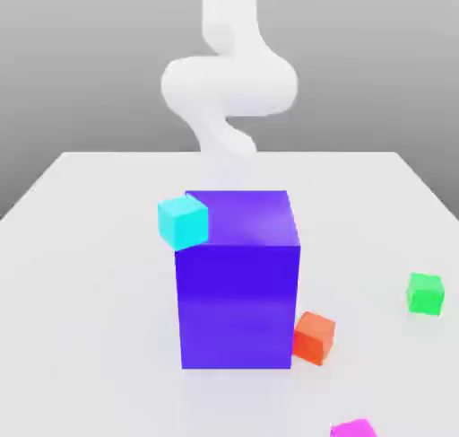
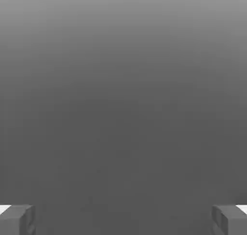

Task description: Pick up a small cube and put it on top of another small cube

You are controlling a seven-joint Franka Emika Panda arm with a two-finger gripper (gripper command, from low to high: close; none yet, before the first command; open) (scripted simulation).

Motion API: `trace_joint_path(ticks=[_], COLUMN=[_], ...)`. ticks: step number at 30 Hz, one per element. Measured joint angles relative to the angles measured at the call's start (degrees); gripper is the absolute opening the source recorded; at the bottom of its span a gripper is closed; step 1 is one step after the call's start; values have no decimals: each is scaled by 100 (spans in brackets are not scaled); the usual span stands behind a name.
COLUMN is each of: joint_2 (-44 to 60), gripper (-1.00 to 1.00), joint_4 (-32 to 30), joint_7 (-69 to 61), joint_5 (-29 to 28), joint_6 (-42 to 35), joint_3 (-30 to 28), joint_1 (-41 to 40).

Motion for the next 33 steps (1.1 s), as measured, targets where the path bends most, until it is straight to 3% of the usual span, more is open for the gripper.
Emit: trace_joint_path(ticks=[16,33], joint_2=[3358,6900], gripper=[0,0], joint_4=[226,552], joint_7=[-103,215], joint_5=[25,-539], joint_6=[896,2109], joint_3=[378,428], joint_1=[408,1014])
